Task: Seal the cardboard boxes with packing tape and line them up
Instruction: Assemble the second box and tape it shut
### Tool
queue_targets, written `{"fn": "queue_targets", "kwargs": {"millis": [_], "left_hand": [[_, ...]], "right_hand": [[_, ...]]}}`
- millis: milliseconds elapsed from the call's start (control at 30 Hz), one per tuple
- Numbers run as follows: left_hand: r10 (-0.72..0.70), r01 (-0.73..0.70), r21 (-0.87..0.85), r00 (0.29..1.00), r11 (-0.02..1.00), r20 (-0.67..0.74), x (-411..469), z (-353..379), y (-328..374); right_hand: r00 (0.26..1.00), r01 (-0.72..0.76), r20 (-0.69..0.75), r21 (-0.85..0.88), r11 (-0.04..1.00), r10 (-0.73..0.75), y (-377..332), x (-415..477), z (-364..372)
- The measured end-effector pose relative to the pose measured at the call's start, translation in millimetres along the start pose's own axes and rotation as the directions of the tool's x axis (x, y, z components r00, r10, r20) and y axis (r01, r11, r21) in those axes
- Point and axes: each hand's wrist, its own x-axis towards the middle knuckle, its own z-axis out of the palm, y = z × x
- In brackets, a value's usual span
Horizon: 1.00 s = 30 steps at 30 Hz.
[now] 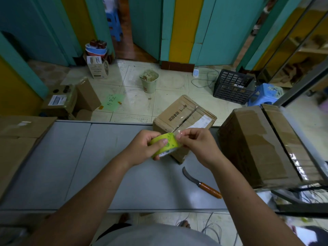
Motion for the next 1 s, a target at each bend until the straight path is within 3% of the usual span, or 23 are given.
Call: {"fn": "queue_targets", "kwargs": {"millis": [67, 167, 267, 333, 500, 667, 800, 1000], "left_hand": [[-0.024, 0.023, 0.038, 0.999, 0.999, 0.024, 1, -3, 2], [-0.113, 0.1, 0.251, 0.993, 0.963, 0.038, 4, -11, 1], [-0.197, 0.188, 0.465, 0.98, 0.865, -0.029, 7, -14, -3], [-0.177, 0.194, 0.519, 0.981, 0.832, -0.083, 7, -15, -3], [-0.105, 0.108, 0.159, 0.994, 0.981, -0.025, 4, -23, 11], [-0.055, 0.045, -0.214, 0.998, 0.976, -0.039, 0, -22, 19], [-0.004, 0.012, -0.254, 0.999, 0.967, 0.034, -4, -22, 25], [-0.018, 0.017, -0.074, 1.0, 0.997, -0.017, -3, -23, 11]], "right_hand": [[1.0, 0.02, 0.009, -0.047, 0.999, -0.02, -3, -3, -3], [0.998, 0.064, 0.032, -0.071, 0.995, -0.062, -7, -9, -10], [0.995, 0.092, 0.035, -0.073, 0.993, -0.09, -9, -11, -9], [0.997, 0.071, -0.012, -0.021, 0.997, -0.071, -4, -9, -7], [0.997, -0.007, -0.074, 0.168, 0.986, 0.019, 8, -4, -11], [0.991, -0.033, -0.119, 0.224, 0.974, 0.061, 19, 1, -20], [0.989, -0.038, -0.129, 0.226, 0.973, 0.069, 21, 1, -21], [0.996, 0.028, -0.082, 0.086, 0.996, -0.021, 0, -8, -27]]}}
